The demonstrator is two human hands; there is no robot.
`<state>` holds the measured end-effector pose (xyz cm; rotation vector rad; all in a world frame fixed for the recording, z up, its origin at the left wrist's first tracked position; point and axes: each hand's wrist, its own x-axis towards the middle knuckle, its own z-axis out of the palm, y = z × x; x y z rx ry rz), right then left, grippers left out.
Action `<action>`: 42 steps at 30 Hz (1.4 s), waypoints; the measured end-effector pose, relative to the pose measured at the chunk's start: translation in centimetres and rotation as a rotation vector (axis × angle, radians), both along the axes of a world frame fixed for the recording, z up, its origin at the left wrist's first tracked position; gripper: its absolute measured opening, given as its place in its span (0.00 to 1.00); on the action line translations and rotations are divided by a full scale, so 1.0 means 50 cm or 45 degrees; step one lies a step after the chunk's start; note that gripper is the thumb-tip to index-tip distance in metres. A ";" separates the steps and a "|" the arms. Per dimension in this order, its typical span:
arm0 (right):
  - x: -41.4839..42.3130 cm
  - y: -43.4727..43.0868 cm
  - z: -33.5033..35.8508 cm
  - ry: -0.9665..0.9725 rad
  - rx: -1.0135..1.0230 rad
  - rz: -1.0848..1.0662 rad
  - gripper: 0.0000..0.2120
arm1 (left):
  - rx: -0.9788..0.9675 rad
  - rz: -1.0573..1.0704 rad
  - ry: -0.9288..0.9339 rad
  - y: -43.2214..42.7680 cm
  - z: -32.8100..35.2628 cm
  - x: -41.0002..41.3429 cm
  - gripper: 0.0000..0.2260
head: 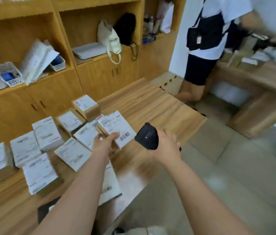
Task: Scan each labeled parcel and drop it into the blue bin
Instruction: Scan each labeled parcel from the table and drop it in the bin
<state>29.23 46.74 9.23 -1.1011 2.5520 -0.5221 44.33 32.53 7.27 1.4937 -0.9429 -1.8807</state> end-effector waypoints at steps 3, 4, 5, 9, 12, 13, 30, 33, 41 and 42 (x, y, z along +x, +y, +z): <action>-0.109 0.130 0.015 0.020 -0.079 -0.208 0.34 | -0.032 -0.227 -0.013 0.113 0.024 -0.150 0.14; -0.151 0.192 0.023 0.029 -0.099 -0.273 0.35 | -0.049 -0.278 -0.037 0.165 0.028 -0.211 0.14; -0.172 0.219 0.027 0.037 -0.111 -0.296 0.37 | -0.069 -0.296 -0.057 0.187 0.031 -0.238 0.15; -0.306 0.450 0.052 0.082 -0.126 -0.523 0.39 | -0.053 -0.526 -0.004 0.382 0.042 -0.427 0.24; -0.390 0.628 0.064 0.073 -0.141 -0.723 0.38 | -0.056 -0.724 0.034 0.529 0.049 -0.559 0.20; -0.412 0.684 0.068 0.070 -0.151 -0.790 0.39 | -0.056 -0.794 0.051 0.578 0.052 -0.601 0.20; -0.647 1.355 0.017 0.010 -0.273 -1.747 0.37 | 0.190 -1.771 -0.168 1.255 0.006 -1.102 0.10; -0.719 1.443 0.001 0.017 -0.280 -1.893 0.39 | 0.164 -1.888 -0.188 1.356 -0.003 -1.219 0.10; -0.941 1.677 -0.008 0.047 -0.327 -2.192 0.42 | 0.045 -2.207 -0.243 1.631 -0.023 -1.538 0.10; -0.961 1.709 -0.010 0.057 -0.330 -2.245 0.42 | 0.035 -2.237 -0.255 1.666 -0.031 -1.572 0.11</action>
